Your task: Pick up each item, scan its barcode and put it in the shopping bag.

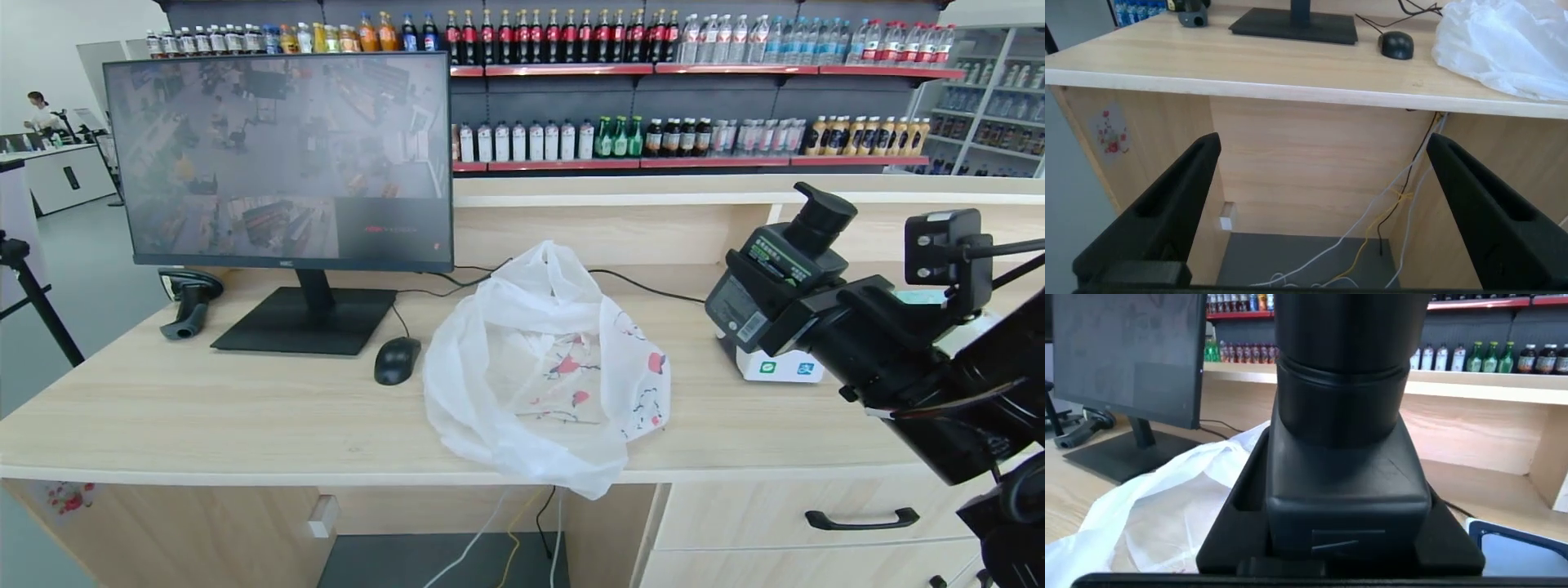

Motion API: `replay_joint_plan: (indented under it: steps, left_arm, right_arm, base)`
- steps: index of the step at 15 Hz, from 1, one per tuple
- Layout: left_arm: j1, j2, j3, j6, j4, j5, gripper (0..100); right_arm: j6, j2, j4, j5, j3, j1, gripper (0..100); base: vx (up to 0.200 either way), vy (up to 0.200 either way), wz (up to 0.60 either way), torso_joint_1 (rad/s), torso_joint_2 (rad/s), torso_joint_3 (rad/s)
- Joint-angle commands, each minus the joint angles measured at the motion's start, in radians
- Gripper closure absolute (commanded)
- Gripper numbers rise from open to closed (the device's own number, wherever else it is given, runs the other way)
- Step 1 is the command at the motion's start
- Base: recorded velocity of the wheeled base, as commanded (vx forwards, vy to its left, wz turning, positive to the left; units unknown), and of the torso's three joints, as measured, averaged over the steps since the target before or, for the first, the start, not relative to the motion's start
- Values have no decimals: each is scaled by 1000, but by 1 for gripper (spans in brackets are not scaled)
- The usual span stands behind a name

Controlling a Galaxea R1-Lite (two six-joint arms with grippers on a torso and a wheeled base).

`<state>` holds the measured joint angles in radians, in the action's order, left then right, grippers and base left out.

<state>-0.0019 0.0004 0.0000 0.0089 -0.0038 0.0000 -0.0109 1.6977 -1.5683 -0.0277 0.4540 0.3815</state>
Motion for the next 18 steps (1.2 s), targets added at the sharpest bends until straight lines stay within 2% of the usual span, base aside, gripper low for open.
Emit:
replay_joint_plan:
  steps: [1, 9, 12, 18]
  left_arm:
    - [0, 0, 0, -1, -1, 0, 0]
    - [0, 0, 0, -1, -1, 0, 0]
    - [0, 0, 0, -1, -4, 0, 0]
    - [0, 0, 0, -1, -4, 0, 0]
  right_arm:
    - [0, 11, -3, 0, 6, 0, 100]
    - [-1, 16, -3, 0, 15, 0, 100]
    - [-3, 36, -3, 0, 5, -1, 100]
    - [-4, 172, -3, -1, 63, -1, 100]
  base:
    - [0, 0, 0, 0, 0, 0]
    - [0, 0, 600, 3, 3, 2]
    - [0, 0, 0, 0, 0, 0]
    - [0, 0, 0, 0, 0, 0]
